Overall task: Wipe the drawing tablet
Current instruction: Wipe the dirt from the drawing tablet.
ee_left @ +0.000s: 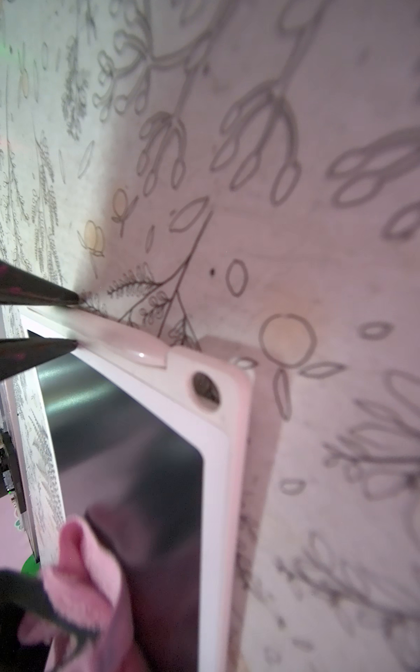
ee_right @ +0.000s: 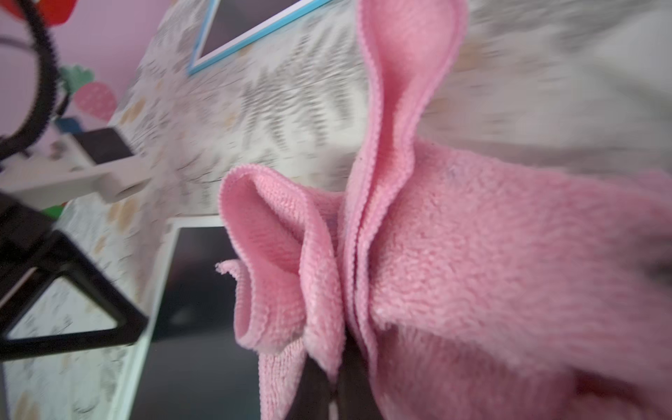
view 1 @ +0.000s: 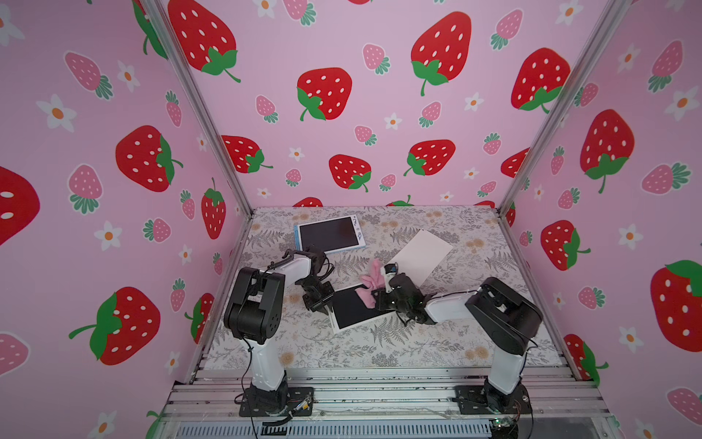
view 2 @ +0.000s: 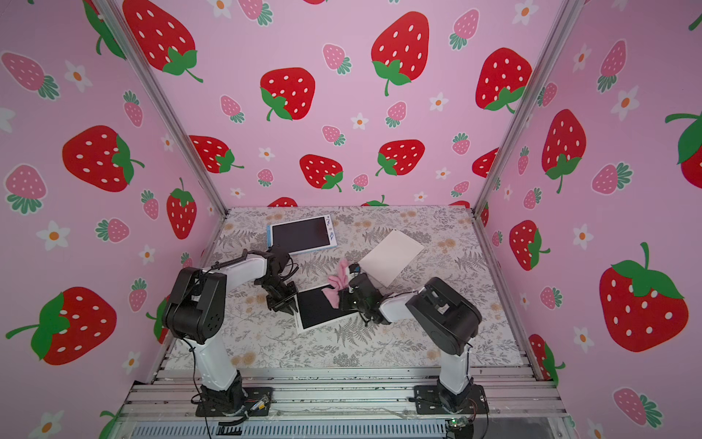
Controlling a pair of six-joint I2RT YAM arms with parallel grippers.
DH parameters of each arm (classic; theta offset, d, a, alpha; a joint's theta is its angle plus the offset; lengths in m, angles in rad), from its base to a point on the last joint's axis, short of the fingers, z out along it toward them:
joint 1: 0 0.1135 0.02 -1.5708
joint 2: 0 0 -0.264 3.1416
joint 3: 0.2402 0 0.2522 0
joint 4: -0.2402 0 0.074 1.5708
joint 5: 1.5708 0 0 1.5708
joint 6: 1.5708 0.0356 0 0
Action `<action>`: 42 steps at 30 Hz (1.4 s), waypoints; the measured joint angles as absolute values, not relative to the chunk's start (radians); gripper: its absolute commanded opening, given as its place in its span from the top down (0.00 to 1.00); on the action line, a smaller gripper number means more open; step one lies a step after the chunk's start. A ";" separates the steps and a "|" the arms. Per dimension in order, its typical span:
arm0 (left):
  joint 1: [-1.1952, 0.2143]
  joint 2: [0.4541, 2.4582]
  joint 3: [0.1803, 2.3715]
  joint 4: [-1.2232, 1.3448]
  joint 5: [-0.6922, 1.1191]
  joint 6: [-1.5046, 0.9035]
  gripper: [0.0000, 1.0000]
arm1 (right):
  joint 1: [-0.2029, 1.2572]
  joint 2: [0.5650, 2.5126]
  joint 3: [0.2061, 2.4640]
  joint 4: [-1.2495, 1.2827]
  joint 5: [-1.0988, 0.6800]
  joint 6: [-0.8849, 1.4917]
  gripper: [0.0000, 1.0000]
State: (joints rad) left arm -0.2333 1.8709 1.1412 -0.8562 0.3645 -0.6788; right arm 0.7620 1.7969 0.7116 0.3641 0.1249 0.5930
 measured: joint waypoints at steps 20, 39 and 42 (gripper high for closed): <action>-0.233 1.871 1.142 -0.856 0.368 -0.680 0.84 | 0.937 1.740 0.604 0.458 0.209 0.628 1.00; -0.234 1.878 1.151 -0.865 0.366 -0.682 0.84 | 0.929 1.798 0.562 0.587 0.150 0.683 1.00; -0.235 1.878 1.151 -0.865 0.365 -0.682 0.84 | 0.805 1.761 0.483 0.659 0.076 0.696 1.00</action>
State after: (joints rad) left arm -0.2348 1.8778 1.1515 -0.8650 0.3653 -0.6819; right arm 0.8051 1.7615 0.4828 0.6594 0.0765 0.6960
